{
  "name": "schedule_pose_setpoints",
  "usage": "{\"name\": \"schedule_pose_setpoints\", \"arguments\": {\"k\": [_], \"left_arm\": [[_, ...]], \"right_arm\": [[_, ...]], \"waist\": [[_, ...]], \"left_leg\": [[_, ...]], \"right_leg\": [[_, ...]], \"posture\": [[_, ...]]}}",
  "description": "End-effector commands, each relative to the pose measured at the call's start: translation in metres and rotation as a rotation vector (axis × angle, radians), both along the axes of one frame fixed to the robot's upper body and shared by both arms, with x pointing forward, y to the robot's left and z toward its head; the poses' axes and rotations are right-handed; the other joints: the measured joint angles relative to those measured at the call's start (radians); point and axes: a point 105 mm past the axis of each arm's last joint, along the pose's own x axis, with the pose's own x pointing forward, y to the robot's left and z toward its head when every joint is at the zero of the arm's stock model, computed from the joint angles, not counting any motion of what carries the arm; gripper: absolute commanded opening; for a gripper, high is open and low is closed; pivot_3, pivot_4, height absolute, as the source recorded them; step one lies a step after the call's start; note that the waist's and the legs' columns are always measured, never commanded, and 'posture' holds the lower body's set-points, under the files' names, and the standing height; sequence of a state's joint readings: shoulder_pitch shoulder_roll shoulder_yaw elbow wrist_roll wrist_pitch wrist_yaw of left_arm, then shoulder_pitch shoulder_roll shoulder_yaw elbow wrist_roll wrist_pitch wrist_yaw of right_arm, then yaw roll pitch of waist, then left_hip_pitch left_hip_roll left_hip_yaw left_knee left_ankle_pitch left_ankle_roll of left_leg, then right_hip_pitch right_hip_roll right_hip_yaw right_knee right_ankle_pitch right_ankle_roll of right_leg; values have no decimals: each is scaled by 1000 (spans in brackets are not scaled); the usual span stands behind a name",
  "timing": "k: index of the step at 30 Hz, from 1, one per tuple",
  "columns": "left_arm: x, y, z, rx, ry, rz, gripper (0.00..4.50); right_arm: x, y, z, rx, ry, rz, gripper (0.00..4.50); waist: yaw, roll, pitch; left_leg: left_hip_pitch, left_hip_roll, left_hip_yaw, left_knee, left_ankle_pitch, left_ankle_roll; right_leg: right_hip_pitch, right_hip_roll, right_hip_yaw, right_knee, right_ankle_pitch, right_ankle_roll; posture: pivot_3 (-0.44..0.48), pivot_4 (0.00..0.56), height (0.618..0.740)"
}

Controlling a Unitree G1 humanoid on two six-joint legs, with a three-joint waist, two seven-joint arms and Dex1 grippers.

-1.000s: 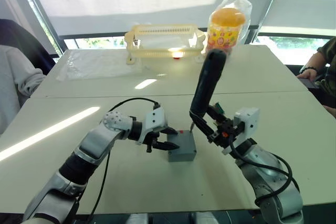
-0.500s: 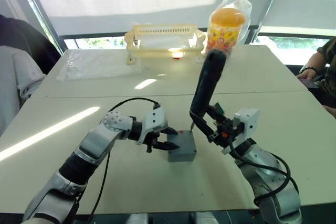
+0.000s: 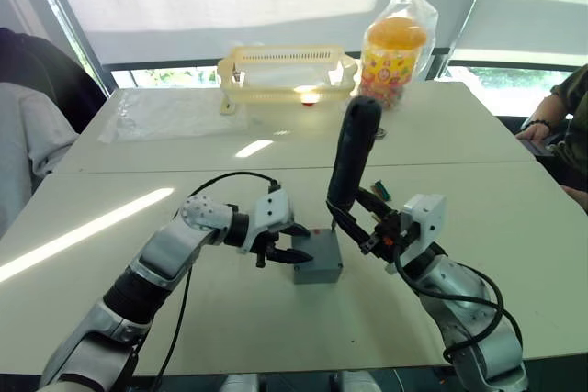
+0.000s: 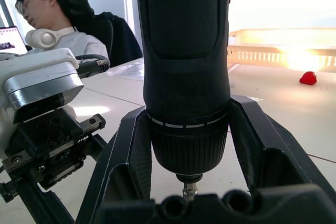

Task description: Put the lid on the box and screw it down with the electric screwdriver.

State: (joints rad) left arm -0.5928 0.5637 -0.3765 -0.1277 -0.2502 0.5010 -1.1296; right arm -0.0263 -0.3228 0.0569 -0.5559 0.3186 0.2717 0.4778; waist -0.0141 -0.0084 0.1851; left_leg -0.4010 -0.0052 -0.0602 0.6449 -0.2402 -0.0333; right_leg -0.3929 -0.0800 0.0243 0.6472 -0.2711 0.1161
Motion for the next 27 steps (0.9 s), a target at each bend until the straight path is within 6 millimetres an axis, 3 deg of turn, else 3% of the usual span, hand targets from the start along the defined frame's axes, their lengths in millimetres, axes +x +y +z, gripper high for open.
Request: {"name": "schedule_pose_setpoints", "arguments": {"k": [1,13,27], "left_arm": [[-3,5,-11,49,25,11,2349],[-3,6,-12,47,28,16,2349],[-2,4,-13,47,24,21,2349]], "right_arm": [[-2,2,-30,-32,127,15,1736],[2,0,-49,-94,187,1,1736],[7,-4,-56,-102,220,-16,1736]], "waist": [[0,-1,-1],[0,-7,-15],[1,-10,-19]], "left_leg": [[1,0,0,0,0,0],[10,1,1,-9,0,0],[11,1,0,-11,0,0]], "right_leg": [[1,0,0,0,0,0],[5,0,0,-2,-4,-6],[5,0,0,-2,-6,-8]], "posture": [[0,150,740],[0,150,740],[0,150,740]]}}
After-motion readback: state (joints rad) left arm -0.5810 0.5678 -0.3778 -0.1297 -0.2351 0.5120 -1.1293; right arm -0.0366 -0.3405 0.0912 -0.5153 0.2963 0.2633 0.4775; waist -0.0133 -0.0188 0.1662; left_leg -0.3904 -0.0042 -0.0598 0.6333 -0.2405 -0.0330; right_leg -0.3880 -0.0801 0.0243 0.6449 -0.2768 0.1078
